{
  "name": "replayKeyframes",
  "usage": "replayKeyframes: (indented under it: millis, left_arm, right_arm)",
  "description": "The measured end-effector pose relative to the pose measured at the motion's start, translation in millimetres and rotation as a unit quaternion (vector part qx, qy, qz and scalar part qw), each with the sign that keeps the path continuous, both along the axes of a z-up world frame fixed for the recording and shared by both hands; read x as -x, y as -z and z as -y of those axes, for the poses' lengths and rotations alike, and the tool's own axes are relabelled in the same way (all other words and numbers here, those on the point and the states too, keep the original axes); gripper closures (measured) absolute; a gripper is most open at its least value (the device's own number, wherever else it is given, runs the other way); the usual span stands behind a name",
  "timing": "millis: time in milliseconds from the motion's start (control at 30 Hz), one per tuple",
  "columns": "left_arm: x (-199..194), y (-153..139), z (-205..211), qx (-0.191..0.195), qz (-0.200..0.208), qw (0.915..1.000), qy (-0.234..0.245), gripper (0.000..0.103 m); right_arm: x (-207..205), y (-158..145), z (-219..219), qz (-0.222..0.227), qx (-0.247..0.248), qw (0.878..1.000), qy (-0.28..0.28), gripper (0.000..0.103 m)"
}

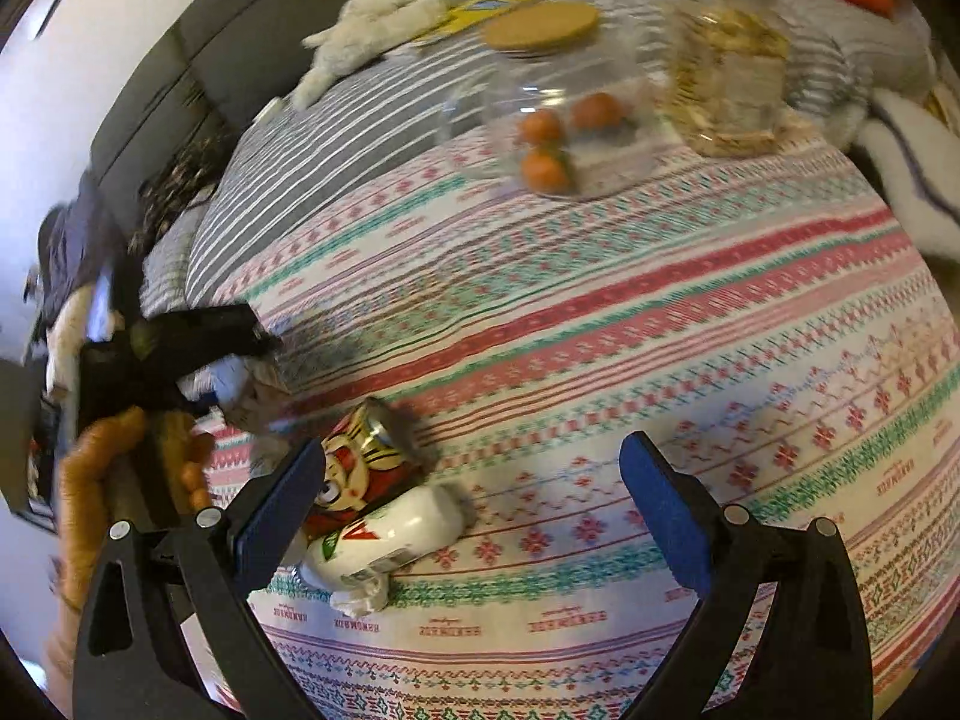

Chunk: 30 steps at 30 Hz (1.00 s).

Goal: Collect trash
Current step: 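Grasp the milk carton with the left gripper while the right gripper grasps a white bottle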

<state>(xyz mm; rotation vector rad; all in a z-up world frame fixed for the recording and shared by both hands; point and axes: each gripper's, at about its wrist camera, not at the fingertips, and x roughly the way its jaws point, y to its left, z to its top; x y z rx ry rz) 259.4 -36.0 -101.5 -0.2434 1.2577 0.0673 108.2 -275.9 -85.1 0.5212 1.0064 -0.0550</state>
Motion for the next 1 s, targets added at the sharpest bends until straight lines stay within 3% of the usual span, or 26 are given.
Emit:
replayKeyframes:
  millis: [233, 300, 433, 567, 700, 900, 1000]
  left_arm:
    - [54, -70, -34, -0.001, 0.119, 0.9922, 0.037, 0.047]
    - [66, -81, -41, -0.021, 0.147, 0.988, 0.041, 0.047]
    - [102, -80, -52, -0.114, 0.2, 0.9717, 0.053, 0.047]
    - [121, -67, -67, -0.133, 0.206, 0.9676, 0.061, 0.047]
    - [118, -57, -86, -0.116, 0.181, 0.975, 0.057, 0.047]
    - [116, -66, -109, -0.106, 0.19, 0.9752, 0.042, 0.047]
    - [114, -67, -116, -0.102, 0.19, 0.9758, 0.038, 0.047]
  right_arm:
    - [4, -9, -70, 0.035, 0.066, 0.992, -0.103, 0.007]
    - [7, -10, -92, 0.051, 0.092, 0.985, -0.134, 0.007]
    - [11, -4, -135, 0.069, 0.146, 0.968, -0.192, 0.007]
    - [5, 5, -159, 0.071, 0.168, 0.96, -0.212, 0.013]
    - [-10, 17, -167, 0.052, 0.161, 0.962, -0.216, 0.029]
    - [-27, 26, -184, 0.049, 0.173, 0.957, -0.227, 0.035]
    - [-28, 32, -197, 0.051, 0.206, 0.949, -0.234, 0.037]
